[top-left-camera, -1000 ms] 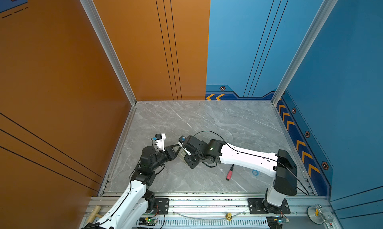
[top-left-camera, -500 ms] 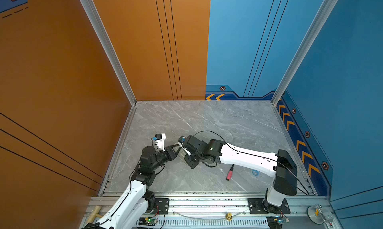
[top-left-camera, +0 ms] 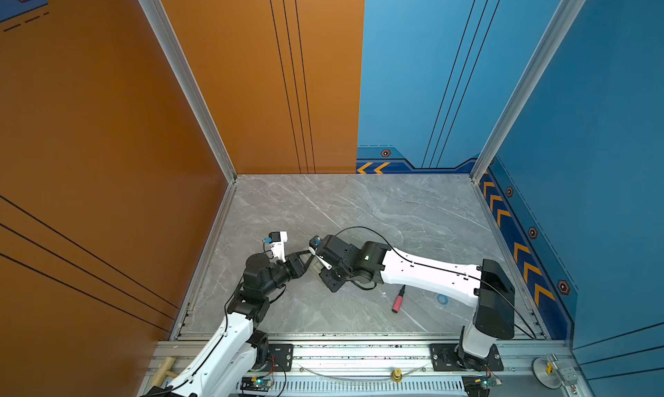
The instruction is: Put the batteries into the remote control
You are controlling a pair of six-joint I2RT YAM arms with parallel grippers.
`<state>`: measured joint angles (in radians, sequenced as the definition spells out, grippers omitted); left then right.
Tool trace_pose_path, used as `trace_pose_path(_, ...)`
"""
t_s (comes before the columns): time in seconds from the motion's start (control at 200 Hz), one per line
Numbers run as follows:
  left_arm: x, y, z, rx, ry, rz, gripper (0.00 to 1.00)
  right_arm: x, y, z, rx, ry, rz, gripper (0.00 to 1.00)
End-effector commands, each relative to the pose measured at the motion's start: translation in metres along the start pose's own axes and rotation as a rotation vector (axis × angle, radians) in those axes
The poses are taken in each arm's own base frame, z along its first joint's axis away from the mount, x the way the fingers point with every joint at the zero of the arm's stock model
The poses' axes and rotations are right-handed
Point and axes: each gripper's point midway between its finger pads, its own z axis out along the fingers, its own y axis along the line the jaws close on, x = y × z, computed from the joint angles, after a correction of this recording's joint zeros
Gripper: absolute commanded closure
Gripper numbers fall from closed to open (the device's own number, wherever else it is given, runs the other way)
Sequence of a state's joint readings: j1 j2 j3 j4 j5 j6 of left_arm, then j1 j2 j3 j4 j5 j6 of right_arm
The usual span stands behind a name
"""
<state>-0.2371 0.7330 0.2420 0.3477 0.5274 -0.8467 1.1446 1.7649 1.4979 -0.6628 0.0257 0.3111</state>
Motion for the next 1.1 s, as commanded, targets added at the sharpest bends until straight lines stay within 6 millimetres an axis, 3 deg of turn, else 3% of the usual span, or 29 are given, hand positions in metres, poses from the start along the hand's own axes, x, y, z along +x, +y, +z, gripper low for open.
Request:
trace_pose_path(0.0,0.006,-0.015,-0.002,0.074,0.027,0.026,1.00,-0.003,-0.008,0.003,0.040,0.001,-0.011,0.93)
trace_pose_path(0.691,0.006,-0.016,-0.002,0.076,0.026,0.030,1.00,0.004,-0.010,0.010,0.062,0.030,-0.022,0.94)
trace_pose_path(1.096,0.010,-0.021,-0.002,0.098,0.046,0.033,1.00,0.001,0.010,0.008,-0.027,0.040,-0.070,0.92)
